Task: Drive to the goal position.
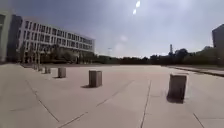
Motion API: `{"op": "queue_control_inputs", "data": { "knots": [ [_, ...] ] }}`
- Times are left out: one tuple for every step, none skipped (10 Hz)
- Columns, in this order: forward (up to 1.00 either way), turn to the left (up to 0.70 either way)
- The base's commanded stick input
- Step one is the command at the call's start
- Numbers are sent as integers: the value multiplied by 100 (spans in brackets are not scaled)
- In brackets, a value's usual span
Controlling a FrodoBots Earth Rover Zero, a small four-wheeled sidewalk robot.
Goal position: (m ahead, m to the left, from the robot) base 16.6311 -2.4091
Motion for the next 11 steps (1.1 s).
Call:
{"op": "queue_control_inputs", "data": {
  "knots": [
    [70,-29],
    [70,-29],
    [70,-29],
    [70,-29],
    [70,-29],
    [70,-29],
    [70,-29],
    [70,-30],
    [70,-19],
    [70,-2],
    [70,-2]
  ]
}}
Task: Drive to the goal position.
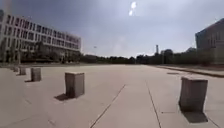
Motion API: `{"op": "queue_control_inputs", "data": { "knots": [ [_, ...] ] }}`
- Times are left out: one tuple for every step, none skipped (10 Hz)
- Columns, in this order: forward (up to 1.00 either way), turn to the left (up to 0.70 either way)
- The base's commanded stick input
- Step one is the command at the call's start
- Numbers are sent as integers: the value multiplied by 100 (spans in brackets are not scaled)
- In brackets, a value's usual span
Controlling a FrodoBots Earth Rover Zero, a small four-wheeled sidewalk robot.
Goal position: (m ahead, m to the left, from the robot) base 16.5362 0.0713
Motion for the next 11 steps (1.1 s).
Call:
{"op": "queue_control_inputs", "data": {
  "knots": [
    [70,-2],
    [70,-2],
    [70,-2],
    [70,-2],
    [70,-2],
    [70,-28],
    [70,-29],
    [70,-29],
    [70,-29],
    [70,-29],
    [70,-10]
  ]
}}
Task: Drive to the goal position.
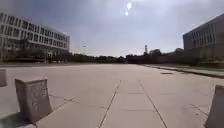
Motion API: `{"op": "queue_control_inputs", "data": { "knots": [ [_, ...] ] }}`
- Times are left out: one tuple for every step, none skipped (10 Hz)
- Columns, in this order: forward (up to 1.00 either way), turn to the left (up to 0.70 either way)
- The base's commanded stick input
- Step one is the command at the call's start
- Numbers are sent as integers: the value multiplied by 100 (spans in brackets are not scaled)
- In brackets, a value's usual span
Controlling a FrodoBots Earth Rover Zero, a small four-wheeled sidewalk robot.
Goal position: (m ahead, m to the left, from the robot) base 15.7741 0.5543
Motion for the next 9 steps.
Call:
{"op": "queue_control_inputs", "data": {
  "knots": [
    [70,-2],
    [70,-2],
    [70,-2],
    [70,-2],
    [70,-2],
    [70,-2],
    [70,-2],
    [70,-2],
    [70,-2]
  ]
}}
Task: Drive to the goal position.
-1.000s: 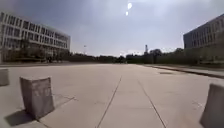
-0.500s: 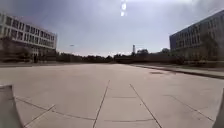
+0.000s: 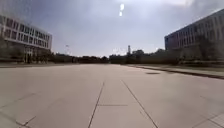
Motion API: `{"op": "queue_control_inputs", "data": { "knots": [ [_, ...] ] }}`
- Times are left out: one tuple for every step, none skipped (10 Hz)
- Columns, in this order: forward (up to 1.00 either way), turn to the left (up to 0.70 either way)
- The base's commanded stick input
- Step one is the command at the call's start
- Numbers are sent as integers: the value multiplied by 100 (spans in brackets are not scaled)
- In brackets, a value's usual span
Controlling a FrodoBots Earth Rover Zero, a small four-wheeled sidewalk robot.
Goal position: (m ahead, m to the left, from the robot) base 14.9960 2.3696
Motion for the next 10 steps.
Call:
{"op": "queue_control_inputs", "data": {
  "knots": [
    [70,-2],
    [70,-2],
    [70,-2],
    [70,-2],
    [70,-2],
    [70,-2],
    [70,-2],
    [70,-6],
    [70,-18],
    [70,-24]
  ]
}}
